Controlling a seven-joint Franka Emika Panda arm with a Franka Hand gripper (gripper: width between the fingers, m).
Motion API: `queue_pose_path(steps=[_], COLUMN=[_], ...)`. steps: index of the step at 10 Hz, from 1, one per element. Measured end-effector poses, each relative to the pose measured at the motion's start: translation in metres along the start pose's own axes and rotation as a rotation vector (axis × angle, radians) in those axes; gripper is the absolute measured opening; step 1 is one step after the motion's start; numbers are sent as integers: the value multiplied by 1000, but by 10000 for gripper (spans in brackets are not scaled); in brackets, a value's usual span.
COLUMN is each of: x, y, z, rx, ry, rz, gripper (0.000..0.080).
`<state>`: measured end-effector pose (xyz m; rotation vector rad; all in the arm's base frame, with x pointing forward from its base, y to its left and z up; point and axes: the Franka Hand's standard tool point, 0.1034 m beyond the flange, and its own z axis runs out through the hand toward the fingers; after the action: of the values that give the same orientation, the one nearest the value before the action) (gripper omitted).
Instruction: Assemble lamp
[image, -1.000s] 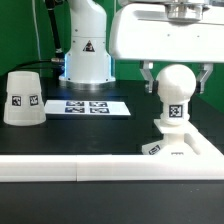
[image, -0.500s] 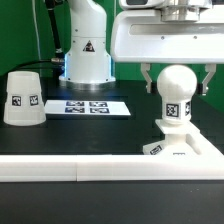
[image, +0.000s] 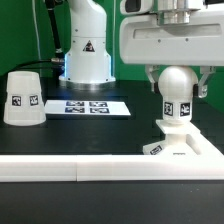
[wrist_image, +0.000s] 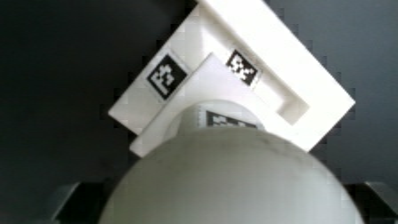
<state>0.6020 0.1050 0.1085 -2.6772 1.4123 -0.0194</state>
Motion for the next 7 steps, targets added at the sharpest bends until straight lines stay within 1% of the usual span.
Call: queue_pose_path(steps=[2, 4, 5, 6, 7], x=[-3, -3, -4, -4, -4], y=[-4, -5, -5, -5, -7], z=[1, 2, 2, 1, 0], rx=[-3, 1, 1, 1, 9], ry=[-42, -50, -50, -48, -46], rz=[200, 290, 297, 251, 148], gripper=[577, 577, 577, 632, 632])
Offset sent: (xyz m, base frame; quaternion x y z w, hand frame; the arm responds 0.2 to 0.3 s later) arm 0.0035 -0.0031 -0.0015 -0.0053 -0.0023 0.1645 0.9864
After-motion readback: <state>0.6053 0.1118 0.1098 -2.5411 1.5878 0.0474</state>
